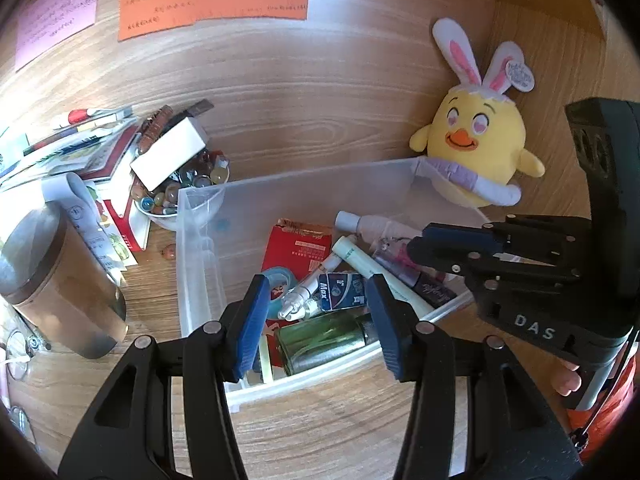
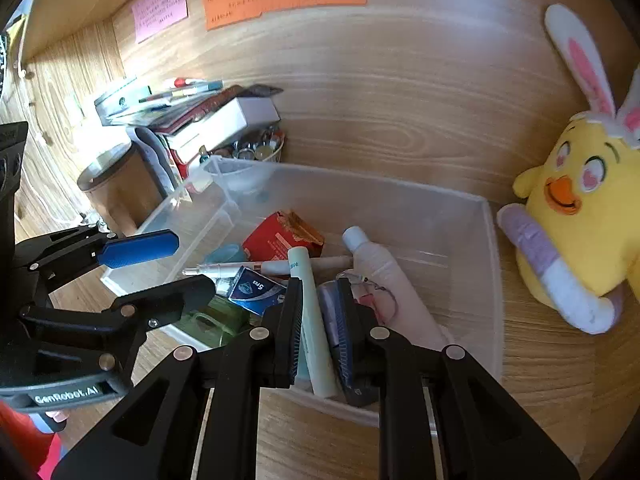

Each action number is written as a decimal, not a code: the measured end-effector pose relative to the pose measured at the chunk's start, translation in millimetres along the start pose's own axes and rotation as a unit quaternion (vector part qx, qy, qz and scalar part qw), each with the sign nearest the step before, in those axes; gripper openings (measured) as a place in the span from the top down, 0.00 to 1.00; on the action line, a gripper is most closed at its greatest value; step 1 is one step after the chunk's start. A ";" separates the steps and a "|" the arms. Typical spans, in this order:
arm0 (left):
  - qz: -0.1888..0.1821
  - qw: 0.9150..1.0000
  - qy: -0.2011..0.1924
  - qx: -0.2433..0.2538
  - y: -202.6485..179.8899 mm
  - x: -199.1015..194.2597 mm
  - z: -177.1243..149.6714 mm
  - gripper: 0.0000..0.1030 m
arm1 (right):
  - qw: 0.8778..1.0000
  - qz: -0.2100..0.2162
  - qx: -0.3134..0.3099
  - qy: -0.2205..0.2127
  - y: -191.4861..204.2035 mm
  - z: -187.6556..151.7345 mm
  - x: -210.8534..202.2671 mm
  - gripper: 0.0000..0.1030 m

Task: Organize objects

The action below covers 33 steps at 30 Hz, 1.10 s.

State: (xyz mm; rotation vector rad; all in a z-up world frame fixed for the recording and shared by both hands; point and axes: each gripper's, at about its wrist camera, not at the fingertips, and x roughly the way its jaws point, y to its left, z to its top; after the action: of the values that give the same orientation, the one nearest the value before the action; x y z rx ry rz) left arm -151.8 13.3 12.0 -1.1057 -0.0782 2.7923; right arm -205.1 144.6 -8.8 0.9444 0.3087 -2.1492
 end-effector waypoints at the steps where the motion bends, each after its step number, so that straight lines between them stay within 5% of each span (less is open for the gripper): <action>1: -0.001 1.000 -0.002 -0.002 0.0 -2.7 -0.3 0.46 | 1.000 0.000 -0.001 -0.003 0.0 -0.3 -4.3 0.84; 7: -0.003 1.000 -0.020 -0.009 -0.3 -19.0 -5.0 0.29 | 0.999 -0.011 -0.007 -0.032 1.4 -6.5 -33.5 0.43; 12: -0.001 0.999 -0.035 -0.015 -0.6 -31.8 -13.3 0.17 | 0.998 -0.020 -0.004 -0.055 1.8 -16.0 -55.0 0.27; 17: 0.006 0.998 -0.056 -0.019 -0.6 -45.4 -22.7 0.07 | 0.997 -0.029 -0.009 -0.066 5.6 -27.5 -67.4 0.19; 33: 0.010 0.998 -0.064 -0.018 -3.7 -57.2 -41.9 0.07 | 0.997 -0.029 0.005 -0.068 4.0 -49.9 -74.6 0.18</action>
State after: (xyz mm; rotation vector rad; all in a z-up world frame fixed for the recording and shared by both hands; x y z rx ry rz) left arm -81.4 8.5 20.5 -0.9397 -0.1332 2.8874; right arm -142.8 206.6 9.9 0.7995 0.2601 -2.2572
